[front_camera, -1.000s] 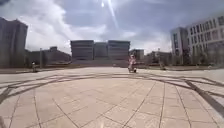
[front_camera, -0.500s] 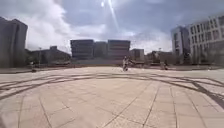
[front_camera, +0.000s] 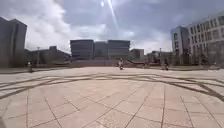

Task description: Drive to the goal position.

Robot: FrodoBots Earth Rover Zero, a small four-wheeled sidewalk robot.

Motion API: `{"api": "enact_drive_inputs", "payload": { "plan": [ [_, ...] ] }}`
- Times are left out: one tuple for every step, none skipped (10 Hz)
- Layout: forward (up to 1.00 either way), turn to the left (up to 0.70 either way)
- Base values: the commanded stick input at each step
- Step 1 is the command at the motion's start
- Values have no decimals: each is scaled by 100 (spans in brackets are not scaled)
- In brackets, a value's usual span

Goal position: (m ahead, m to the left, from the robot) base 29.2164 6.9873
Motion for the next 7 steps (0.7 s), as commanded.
{"api": "enact_drive_inputs", "payload": {
  "plan": [
    [70,0],
    [70,0],
    [70,0],
    [70,0],
    [70,0],
    [70,1],
    [70,3]
  ]
}}
